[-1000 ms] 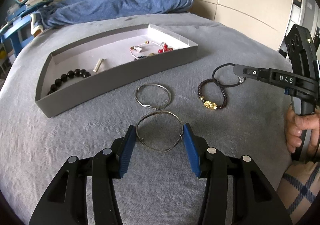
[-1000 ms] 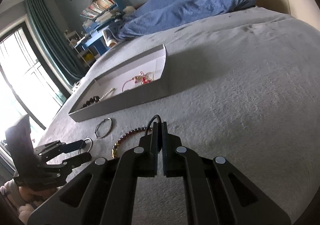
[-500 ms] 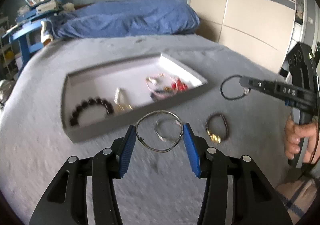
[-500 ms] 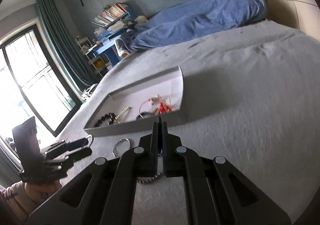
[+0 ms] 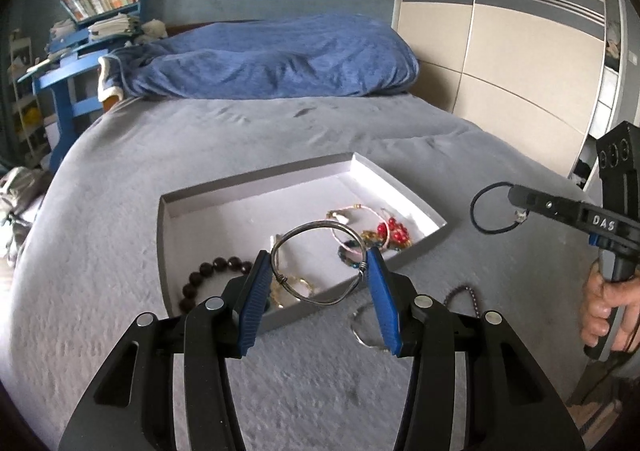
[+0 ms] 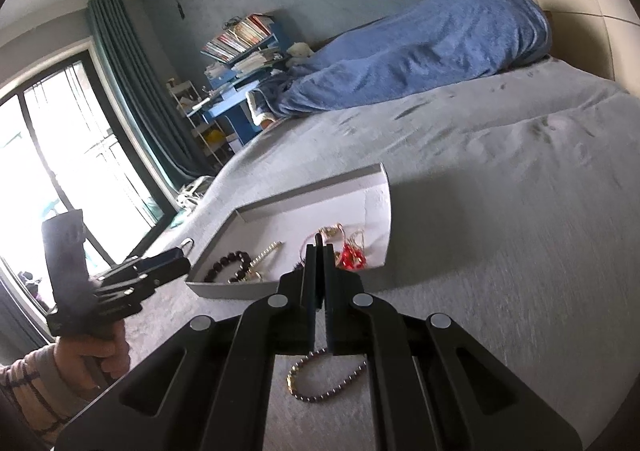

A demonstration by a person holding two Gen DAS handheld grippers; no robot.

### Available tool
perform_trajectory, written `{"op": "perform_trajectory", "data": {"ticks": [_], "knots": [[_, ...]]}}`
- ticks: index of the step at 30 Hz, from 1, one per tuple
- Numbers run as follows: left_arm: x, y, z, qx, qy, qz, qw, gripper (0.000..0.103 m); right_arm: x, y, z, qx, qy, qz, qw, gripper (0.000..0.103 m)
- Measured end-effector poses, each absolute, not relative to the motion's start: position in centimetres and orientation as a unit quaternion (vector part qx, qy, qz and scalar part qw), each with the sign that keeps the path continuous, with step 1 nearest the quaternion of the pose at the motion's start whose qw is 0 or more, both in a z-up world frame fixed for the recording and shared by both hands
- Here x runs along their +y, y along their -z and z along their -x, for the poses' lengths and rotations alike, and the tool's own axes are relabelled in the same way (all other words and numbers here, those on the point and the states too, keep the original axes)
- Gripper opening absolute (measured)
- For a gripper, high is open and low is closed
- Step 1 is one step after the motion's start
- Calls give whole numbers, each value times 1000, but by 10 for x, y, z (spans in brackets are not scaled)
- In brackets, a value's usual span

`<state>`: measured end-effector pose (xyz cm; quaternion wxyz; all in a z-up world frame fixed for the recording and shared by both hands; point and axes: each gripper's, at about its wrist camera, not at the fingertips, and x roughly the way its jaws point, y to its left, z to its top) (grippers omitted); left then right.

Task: Organize jewelry
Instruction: 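Carry the hoop with the left tool and the cord bracelet with the right tool into the box, releasing both, then move both open tools back toward the second silver hoop and dark red bead bracelet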

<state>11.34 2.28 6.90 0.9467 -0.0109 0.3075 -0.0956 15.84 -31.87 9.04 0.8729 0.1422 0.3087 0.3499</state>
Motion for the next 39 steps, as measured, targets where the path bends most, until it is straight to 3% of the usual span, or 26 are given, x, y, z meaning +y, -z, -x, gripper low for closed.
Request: {"op": "perform_trajectory", "data": {"ticks": [13, 28, 31, 33, 39], "knots": [[31, -65, -151, 314, 75, 20, 946, 50, -309, -112, -184, 307, -360, -143, 869, 3], [32, -23, -192, 364, 45, 11, 930, 53, -198, -58, -238, 395, -349, -11, 850, 4], [30, -23, -189, 360, 45, 5, 932, 56, -190, -55, -234, 396, -346, 19, 850, 15], [28, -25, -185, 354, 44, -2, 934, 67, -189, -56, -228, 389, -346, 28, 853, 38], [22, -37, -168, 335, 52, 0, 941, 70, -205, -68, -219, 370, -349, 12, 861, 42]]}}
